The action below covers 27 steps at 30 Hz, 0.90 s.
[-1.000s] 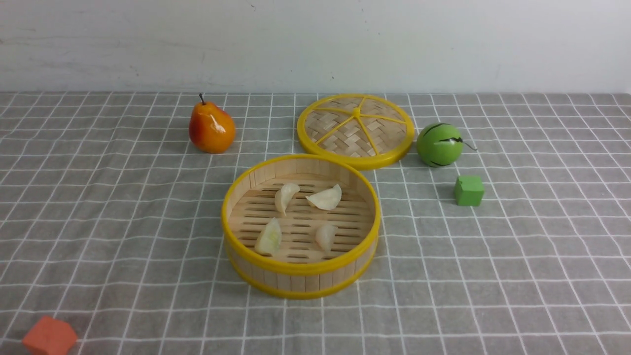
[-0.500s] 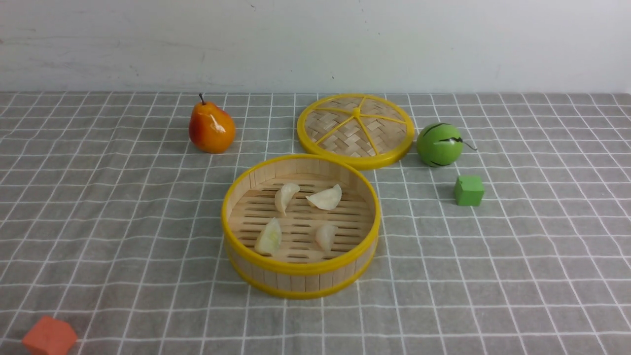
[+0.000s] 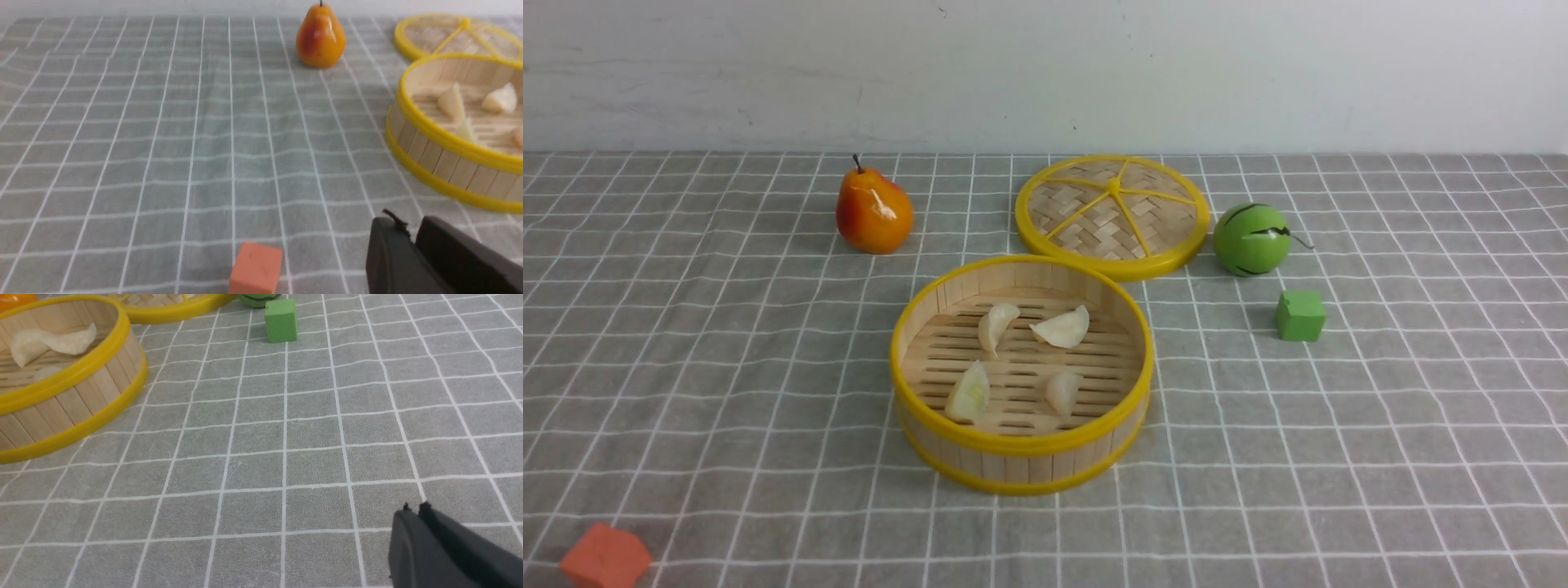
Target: Put the dumplings into the steamer on the table with the grey tablecloth.
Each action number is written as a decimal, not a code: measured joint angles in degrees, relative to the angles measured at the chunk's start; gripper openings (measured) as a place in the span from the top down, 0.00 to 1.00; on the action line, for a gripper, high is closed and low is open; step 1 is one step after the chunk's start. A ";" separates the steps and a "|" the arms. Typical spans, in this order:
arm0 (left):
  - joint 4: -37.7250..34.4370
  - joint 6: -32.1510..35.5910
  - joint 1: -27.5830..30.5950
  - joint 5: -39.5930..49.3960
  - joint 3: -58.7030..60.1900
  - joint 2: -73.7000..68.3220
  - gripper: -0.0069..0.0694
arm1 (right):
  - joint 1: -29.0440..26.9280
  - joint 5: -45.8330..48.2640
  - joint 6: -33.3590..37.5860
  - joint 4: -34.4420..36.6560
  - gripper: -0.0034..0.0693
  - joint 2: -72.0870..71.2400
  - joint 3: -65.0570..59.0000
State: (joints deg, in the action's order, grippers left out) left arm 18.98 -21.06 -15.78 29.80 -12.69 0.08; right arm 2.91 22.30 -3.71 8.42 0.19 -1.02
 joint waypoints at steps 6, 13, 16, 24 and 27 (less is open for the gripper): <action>-11.15 9.34 8.86 -22.27 11.91 0.51 0.93 | -0.02 0.05 0.00 -0.05 0.93 -0.11 0.02; -15.44 10.74 10.74 -9.25 14.32 0.51 0.93 | -0.02 0.05 -0.02 -0.05 0.92 -0.11 0.02; -15.56 12.79 10.74 -6.75 14.47 0.51 0.93 | -0.02 0.05 -0.02 -0.05 0.91 -0.11 0.02; -15.92 15.46 10.74 -6.62 14.42 0.51 0.93 | -0.02 0.05 -0.02 -0.05 0.89 -0.11 0.02; -15.92 15.46 10.74 -6.60 14.42 0.51 0.93 | -0.02 0.05 -0.02 -0.05 0.89 -0.11 0.02</action>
State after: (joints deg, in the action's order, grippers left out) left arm 3.06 -5.60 -5.04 23.20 1.73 0.59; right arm 2.88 22.36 -3.73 8.36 0.08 -1.01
